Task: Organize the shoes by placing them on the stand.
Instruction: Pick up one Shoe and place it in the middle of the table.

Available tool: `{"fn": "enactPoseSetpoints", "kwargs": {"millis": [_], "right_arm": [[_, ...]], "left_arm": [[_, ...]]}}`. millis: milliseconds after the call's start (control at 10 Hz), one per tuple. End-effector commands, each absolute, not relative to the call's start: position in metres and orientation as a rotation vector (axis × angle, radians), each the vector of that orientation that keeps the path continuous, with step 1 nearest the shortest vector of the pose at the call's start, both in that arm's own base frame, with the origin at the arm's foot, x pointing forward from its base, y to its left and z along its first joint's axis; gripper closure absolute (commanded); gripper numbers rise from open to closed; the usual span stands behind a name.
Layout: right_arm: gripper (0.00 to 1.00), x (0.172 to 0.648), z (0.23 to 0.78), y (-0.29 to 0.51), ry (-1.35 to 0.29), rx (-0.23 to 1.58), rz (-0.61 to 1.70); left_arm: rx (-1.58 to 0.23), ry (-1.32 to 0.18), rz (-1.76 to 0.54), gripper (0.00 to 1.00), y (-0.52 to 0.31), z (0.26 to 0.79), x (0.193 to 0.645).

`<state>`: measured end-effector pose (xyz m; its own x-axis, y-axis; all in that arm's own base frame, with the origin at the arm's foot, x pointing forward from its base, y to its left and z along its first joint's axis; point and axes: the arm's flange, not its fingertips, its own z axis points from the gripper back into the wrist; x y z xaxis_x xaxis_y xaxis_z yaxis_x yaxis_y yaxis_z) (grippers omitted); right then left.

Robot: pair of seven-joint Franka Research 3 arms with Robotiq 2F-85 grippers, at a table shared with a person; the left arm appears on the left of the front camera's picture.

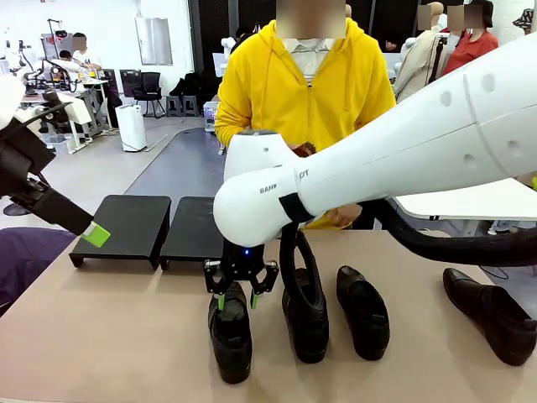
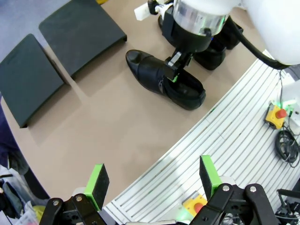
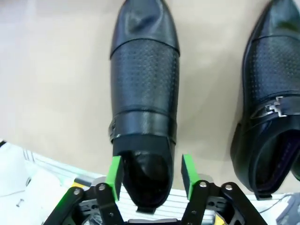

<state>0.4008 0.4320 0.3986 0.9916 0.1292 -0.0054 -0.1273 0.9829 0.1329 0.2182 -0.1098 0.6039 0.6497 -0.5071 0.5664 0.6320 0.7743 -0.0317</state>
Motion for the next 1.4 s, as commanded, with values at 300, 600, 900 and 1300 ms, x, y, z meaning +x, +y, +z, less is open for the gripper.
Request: {"fn": "enactPoseSetpoints", "kwargs": {"millis": [300,600,900,1300], "right_arm": [[0.0,0.322,0.516,0.307,0.048,0.141,0.361],[0.0,0.269,0.575,0.187,0.069,0.287,0.411],[0.0,0.255,0.551,0.212,0.001,0.247,0.307],[0.0,0.282,0.513,0.328,0.152,0.219,0.629]], "left_arm": [[-0.255,-0.565,-0.665,0.0,-0.109,0.604,0.218],[-0.255,-0.565,-0.665,0.0,-0.109,0.604,0.218],[-0.255,-0.565,-0.665,0.0,-0.109,0.604,0.218],[-0.255,-0.565,-0.665,0.0,-0.109,0.604,0.218]]}}
